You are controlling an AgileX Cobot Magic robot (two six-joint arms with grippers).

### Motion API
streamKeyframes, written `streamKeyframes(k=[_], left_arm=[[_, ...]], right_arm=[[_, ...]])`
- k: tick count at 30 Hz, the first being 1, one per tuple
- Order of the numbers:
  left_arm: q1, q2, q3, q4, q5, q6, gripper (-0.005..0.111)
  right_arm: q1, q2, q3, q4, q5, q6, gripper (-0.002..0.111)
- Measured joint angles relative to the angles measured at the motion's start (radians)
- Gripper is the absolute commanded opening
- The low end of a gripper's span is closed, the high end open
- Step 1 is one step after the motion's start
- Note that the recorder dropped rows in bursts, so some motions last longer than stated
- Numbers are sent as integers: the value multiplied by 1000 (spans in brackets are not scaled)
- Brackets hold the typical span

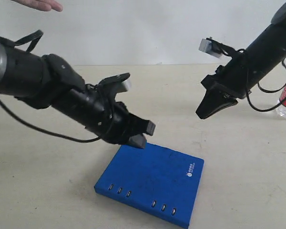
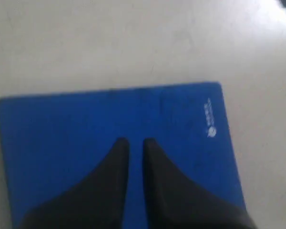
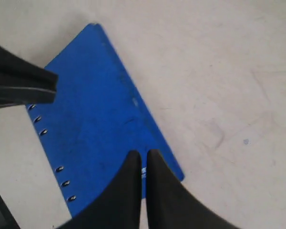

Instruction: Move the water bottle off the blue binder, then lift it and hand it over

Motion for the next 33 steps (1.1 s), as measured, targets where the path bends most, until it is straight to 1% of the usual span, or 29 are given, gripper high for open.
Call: streamKeyframes(k=[4,6,8,12,14,16,19,20,22,24,25,27,28,29,33], left_arm=[[0,-155,129,41,-128,-17,10],[0,-265,179,59,-185,-34,10],[0,-374,238,63,-214,-60,10],[0,-500,393,50,-221,-157,10],[0,-516,459,16,-224,-201,10],[0,-517,506,-45,-226,-223,10],[0,-496,538,-161,-226,-222,11],[0,-482,540,-195,-226,-217,14],[0,-449,542,-293,-227,-183,26],[0,-405,542,-417,-220,-104,43],[0,-380,542,-471,-207,-68,55],[0,-321,542,-623,-146,18,69],[0,-303,542,-658,-114,61,75],[0,-261,542,-710,-67,104,76],[0,-186,535,-755,15,155,76]], right_arm=[[1,-181,41,-23,-3,-48,1],[1,-291,41,-40,-5,-59,7],[1,-396,49,-44,-5,-57,18],[1,-534,116,-44,-2,-49,51],[1,-568,179,-44,2,-49,60],[1,-572,245,-46,-20,-49,61],[1,-547,355,-39,-161,-49,61],[1,-528,384,-25,-206,-49,61],[1,-483,418,14,-266,-59,61],[1,-426,431,80,-301,-79,61],[1,-403,432,117,-307,-90,61],[1,-343,432,192,-319,-117,61],[1,-312,432,217,-319,-126,61],[1,-280,432,247,-316,-140,61],[1,-174,430,300,-278,-195,61]])
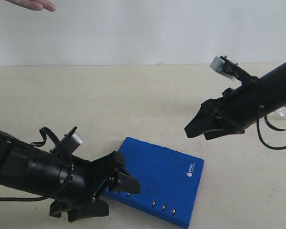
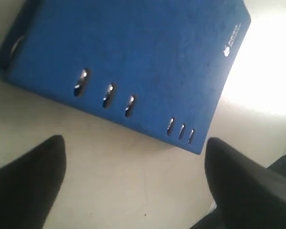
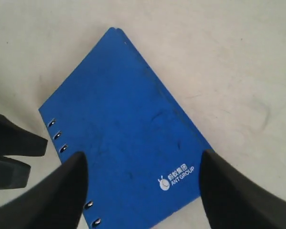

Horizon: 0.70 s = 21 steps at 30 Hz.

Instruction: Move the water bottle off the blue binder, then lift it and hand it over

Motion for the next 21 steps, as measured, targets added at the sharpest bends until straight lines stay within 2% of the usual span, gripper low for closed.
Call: streamKeyframes(k=[13,21], left_arm=[[0,13,-14,-15,14,28,76],[0,13,-14,-15,-52,33,76]], right_arm=[[0,308,-241,1,119,-26,61],[0,401,-272,-3,217,-26,61]])
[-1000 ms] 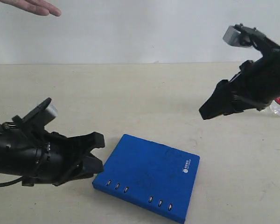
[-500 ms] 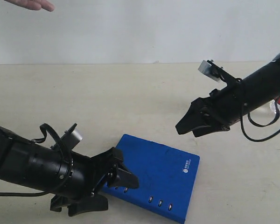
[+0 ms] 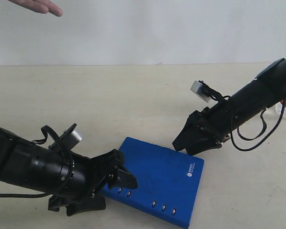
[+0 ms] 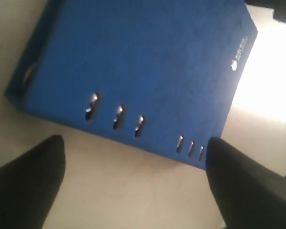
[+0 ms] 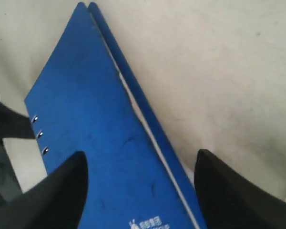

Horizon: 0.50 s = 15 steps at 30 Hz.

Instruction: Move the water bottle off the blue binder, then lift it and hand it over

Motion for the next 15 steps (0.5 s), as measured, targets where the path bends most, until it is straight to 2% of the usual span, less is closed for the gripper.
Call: streamKeyframes(k=[9,15], left_arm=[[0,8,0,0,-48,0,76],[0,10,-10,0,-70,0,76]], right_arm=[[14,12,0,-8,45,91,60],[103,-15,0,-57,39,163,43]])
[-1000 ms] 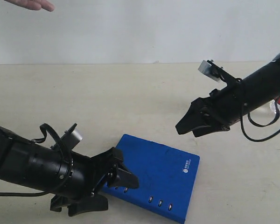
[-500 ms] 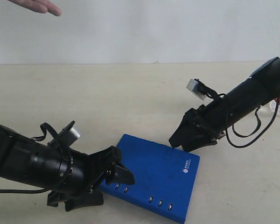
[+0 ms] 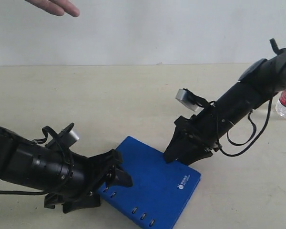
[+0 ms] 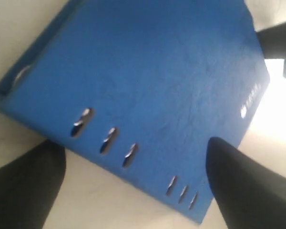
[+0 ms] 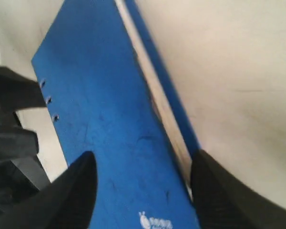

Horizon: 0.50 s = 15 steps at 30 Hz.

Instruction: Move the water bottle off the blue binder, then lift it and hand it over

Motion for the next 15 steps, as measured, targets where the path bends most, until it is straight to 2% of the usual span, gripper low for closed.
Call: streamKeyframes(k=[7,12,13,15], left_arm=[[0,4,-59,0,-47,53,76],[0,5,-77,0,-45,80,76],[0,5,-80,0,-45,80,76],[0,5,-80,0,-45,82,76]], right_arm=[[138,-55,0,-51,7,17,43],[164,-106,0,-33,18,-15,43],[164,-111,0,-27,18,-37,40],[164,-113,0,-15,19,-77,28]])
